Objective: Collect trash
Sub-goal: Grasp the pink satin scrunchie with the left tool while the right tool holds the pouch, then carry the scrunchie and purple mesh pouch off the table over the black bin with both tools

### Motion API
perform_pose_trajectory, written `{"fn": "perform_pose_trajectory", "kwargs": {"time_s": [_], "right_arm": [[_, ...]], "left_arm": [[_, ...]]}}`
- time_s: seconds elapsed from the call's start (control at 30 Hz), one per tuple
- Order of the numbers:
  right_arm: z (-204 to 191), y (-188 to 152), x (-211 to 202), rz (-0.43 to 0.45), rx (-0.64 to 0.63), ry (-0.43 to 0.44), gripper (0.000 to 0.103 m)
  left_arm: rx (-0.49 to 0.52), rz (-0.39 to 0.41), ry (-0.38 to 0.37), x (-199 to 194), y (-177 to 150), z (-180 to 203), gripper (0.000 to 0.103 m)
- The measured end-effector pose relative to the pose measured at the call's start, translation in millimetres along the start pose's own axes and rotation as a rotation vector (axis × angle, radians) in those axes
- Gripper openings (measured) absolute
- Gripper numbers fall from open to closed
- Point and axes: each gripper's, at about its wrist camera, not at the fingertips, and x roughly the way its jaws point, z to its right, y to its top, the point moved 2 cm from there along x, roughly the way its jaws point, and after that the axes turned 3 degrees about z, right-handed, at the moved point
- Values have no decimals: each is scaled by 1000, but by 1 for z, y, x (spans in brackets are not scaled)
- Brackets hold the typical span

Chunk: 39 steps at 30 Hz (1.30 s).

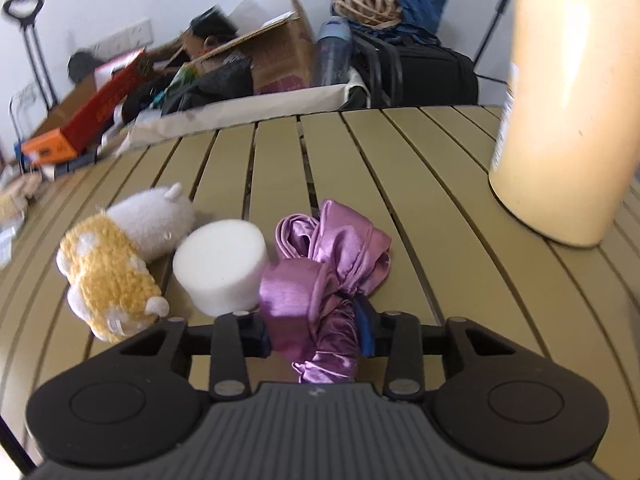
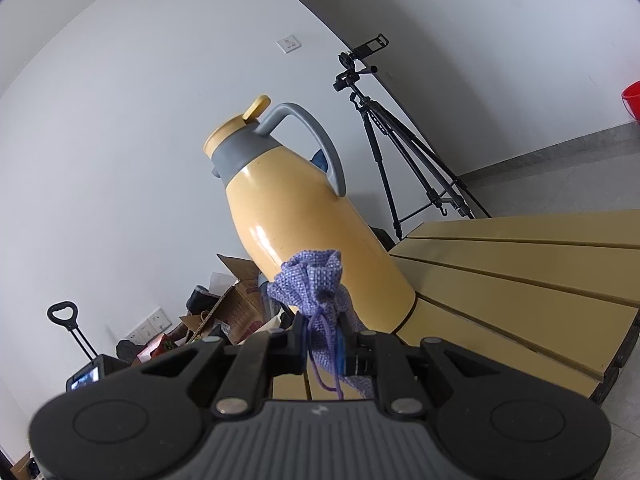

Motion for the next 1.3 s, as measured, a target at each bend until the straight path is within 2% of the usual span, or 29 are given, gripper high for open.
{"fn": "perform_pose_trajectory", "kwargs": {"time_s": [0.27,0.67,0.87,1.13,1.3], "right_arm": [[0,3,-4,2,14,31,13],[-12,2,-11,-25,-11,102,13],[-20,-5,-17,-63,-7,154,13],[-44,-10,-49,-71,-106,237,13],[-49,-15,-69,-79,-157,255,13]], "left_arm": [[-13,56,-11,-27,8,-3,35],[-23,163,-26,-109,7,-14,35],[-51,189,-11,-150,-4,-26,35],[-80,224,1,-202,-28,-41,35],[-109,233,5,-227,-48,-55,35]]}}
